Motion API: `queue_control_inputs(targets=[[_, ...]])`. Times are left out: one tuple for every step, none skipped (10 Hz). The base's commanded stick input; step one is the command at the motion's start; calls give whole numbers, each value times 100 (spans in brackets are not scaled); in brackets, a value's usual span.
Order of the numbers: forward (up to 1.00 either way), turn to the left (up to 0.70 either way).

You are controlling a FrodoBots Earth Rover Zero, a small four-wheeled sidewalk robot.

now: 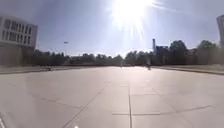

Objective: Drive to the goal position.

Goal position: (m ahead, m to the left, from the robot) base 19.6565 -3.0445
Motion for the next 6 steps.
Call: queue_control_inputs(targets=[[70, 0], [70, 0], [70, 0], [70, 0], [70, 0], [70, 0]])
